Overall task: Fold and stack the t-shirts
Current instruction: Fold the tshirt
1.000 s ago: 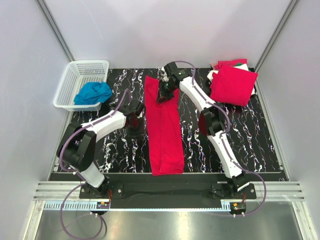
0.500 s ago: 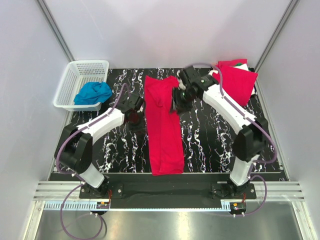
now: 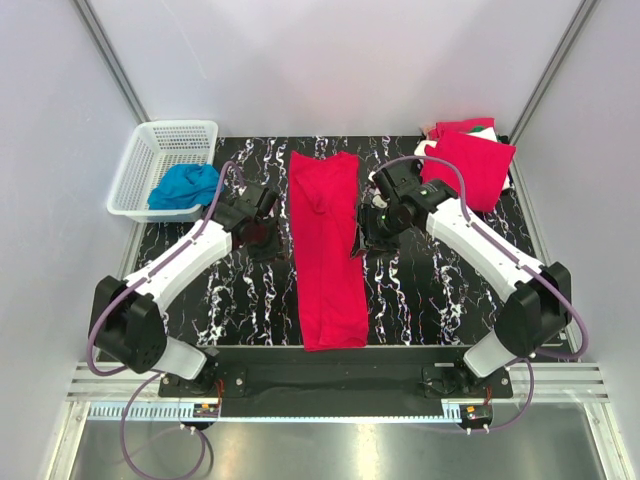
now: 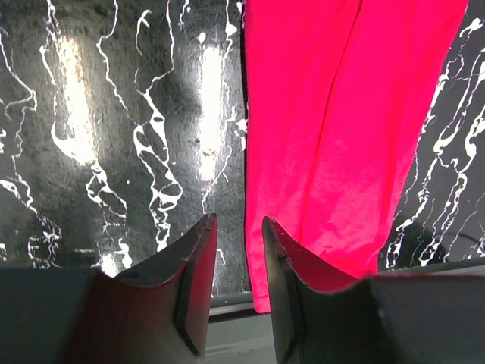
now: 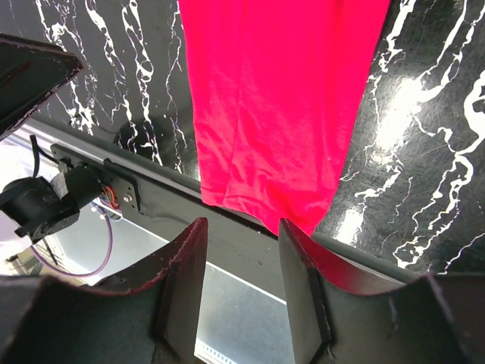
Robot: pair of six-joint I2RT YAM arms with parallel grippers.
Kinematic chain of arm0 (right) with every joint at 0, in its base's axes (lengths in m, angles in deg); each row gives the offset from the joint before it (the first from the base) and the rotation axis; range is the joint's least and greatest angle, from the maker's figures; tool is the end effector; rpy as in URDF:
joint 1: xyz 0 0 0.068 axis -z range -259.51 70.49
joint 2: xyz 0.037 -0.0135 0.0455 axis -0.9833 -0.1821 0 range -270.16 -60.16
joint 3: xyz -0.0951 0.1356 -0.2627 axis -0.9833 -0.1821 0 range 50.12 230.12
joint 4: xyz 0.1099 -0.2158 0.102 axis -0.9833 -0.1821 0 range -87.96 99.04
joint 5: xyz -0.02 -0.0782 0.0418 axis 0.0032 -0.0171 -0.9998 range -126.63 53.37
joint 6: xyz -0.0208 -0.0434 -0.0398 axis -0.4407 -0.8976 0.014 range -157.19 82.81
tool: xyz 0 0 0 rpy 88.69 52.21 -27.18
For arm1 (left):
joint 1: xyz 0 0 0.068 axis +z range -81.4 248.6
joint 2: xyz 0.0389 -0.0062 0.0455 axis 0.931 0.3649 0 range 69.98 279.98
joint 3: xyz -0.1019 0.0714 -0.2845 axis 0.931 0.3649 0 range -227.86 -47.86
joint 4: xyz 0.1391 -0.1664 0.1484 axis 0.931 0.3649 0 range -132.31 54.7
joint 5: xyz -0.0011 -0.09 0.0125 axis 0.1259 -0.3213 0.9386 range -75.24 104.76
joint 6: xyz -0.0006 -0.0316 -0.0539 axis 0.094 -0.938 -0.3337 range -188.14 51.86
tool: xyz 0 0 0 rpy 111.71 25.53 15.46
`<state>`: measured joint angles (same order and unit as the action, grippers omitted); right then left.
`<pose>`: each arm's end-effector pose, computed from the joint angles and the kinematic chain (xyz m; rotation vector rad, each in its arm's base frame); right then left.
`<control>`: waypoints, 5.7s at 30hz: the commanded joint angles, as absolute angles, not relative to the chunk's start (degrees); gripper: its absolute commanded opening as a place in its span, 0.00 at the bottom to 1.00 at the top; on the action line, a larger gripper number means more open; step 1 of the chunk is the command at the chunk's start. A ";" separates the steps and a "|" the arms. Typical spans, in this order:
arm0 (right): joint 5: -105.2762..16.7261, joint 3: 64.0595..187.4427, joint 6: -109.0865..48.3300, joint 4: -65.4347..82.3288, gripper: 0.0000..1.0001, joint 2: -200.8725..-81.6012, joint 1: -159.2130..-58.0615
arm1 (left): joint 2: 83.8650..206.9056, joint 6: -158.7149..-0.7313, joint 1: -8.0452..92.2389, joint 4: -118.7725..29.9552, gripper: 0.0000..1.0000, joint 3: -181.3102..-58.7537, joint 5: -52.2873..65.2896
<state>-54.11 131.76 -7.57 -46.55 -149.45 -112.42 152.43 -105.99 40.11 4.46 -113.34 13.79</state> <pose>0.2627 0.1871 0.3364 -0.1835 2.8076 0.7166 0.2521 -0.1376 0.2902 -0.2184 2.7346 -0.3697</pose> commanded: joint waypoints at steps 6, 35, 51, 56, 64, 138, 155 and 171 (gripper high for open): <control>-54.91 129.49 -3.19 -44.67 0.49 -147.70 -112.73 | 148.64 -108.48 39.86 6.03 0.37 -114.22 13.19; -47.53 127.73 -9.59 -48.09 0.51 -151.82 -113.08 | 156.63 -106.73 39.50 6.38 0.39 -118.52 14.50; -51.66 129.48 -11.18 -47.12 0.53 -152.18 -113.00 | 158.58 -113.58 33.36 11.13 0.41 -129.69 20.29; -47.72 131.31 -13.45 -47.73 0.53 -153.75 -113.00 | 160.23 -113.15 29.93 11.04 0.41 -129.07 21.01; -37.26 149.32 -21.98 -56.96 0.55 -166.58 -113.00 | 159.81 -107.62 28.25 10.96 0.41 -127.50 20.91; -49.12 198.57 -20.67 -41.49 0.20 -211.51 -113.34 | 150.22 -109.10 34.49 8.76 0.45 -109.30 19.42; -40.18 197.77 -22.95 -42.72 0.03 -209.30 -116.51 | 148.91 -110.51 34.49 7.18 0.45 -106.05 19.51; -36.45 199.45 -21.48 -42.55 0.38 -199.56 -113.00 | 148.02 -110.95 34.50 6.65 0.45 -104.73 20.04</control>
<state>-37.10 199.80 -23.24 -43.32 -210.56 -114.34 149.02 -110.38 34.55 8.17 -103.63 18.66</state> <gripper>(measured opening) 0.370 0.450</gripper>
